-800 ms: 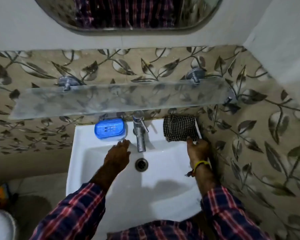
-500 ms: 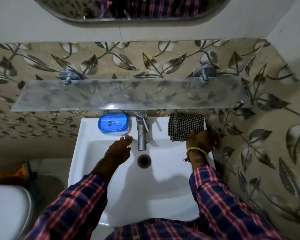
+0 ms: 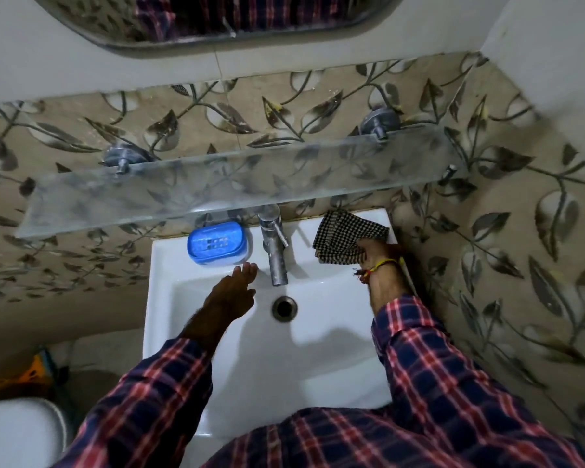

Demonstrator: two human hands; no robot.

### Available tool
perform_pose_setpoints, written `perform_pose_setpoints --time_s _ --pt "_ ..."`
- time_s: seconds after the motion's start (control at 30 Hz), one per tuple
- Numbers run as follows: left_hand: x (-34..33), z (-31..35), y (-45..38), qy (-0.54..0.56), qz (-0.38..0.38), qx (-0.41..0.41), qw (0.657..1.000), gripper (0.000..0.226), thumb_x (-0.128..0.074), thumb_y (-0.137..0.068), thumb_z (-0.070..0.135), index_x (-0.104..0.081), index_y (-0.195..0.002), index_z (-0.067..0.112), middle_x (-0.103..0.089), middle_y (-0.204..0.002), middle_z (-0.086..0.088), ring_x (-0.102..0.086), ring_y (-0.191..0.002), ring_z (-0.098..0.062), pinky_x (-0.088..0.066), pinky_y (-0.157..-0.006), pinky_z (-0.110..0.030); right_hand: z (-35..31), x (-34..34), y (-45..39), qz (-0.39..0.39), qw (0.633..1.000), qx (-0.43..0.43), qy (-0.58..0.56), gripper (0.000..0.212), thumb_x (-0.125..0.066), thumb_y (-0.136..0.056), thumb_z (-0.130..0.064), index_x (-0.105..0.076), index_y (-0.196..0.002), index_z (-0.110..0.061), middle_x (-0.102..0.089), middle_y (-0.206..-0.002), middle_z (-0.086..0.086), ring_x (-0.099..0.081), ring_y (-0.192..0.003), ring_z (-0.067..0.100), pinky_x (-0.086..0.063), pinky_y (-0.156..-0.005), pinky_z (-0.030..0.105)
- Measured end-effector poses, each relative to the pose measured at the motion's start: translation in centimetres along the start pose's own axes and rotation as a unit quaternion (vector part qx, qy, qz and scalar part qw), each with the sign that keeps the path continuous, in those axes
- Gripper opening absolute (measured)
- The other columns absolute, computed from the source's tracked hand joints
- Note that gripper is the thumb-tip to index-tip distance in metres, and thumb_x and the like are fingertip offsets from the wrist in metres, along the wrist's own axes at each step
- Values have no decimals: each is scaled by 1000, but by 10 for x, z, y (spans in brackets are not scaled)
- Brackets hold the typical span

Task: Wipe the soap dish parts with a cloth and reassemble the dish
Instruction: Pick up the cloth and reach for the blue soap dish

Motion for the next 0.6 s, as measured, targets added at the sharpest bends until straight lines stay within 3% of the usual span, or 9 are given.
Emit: perform_pose_setpoints --time_s 0.1,0.2,0.27,0.33,0.4,0.47,0.6 --pt "1 -11 10 61 47 -49 996 59 -52 -105 23 -28 -158 19 -26 -167 -4 -26 -153 -23 -23 -123 -37 -10 -4 21 -42 995 50 -71 26 -65 -90 -2 -60 -115 5 -66 -105 19 -64 -90 29 -55 -55 30" --pt "14 -30 40 135 170 -56 975 35 -60 -100 24 -64 -135 20 -66 -137 -3 -59 -129 -25 -43 -109 -38 -21 1 56 -5 981 184 -59 28 -74 -82 -2 -65 -100 18 -66 -90 26 -61 -78 32 -55 -70 45" --pt "23 -46 59 195 244 -69 948 19 -67 -96 21 -74 -113 17 -76 -117 -1 -69 -112 -24 -52 -97 -37 -18 1 85 -24 970 236 -59 30 -76 -76 -16 -68 -87 11 -66 -78 27 -61 -64 36 -53 -60 49" --pt "33 -64 70 227 295 -71 925 10 -71 -93 21 -73 -102 17 -76 -104 1 -71 -99 -22 -52 -86 -30 -14 3 112 -32 962 254 -91 18 -73 -74 -21 -73 -82 -5 -71 -73 13 -67 -59 34 -56 -53 44" --pt "43 -79 74 239 321 -70 914 12 -74 -91 20 -71 -102 15 -73 -102 0 -68 -96 -22 -45 -81 -24 -2 1 128 -38 964 217 -152 15 -69 -81 -16 -74 -95 -11 -76 -92 8 -74 -84 33 -61 -67 49" --pt "52 -92 71 255 344 -81 900 24 -77 -88 16 -69 -109 11 -70 -110 -5 -66 -101 -26 -47 -87 -28 19 -7 138 -53 965 156 -204 26 -63 -89 -16 -69 -112 -7 -71 -119 15 -66 -110 38 -57 -87 52" --pt "65 -116 49 307 320 -72 893 65 -86 -80 22 -56 -136 9 -58 -138 -12 -52 -129 -30 -40 -110 -40 57 -25 164 -91 966 100 -220 37 -61 -94 -22 -63 -126 -2 -61 -134 22 -58 -123 40 -51 -99 50"
Point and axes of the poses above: each hand's wrist, its own y-axis away from the middle knuckle, its own x-axis out of the back of the hand, z = x × y, the point moved 6 cm from there along -y, towards the middle knuckle
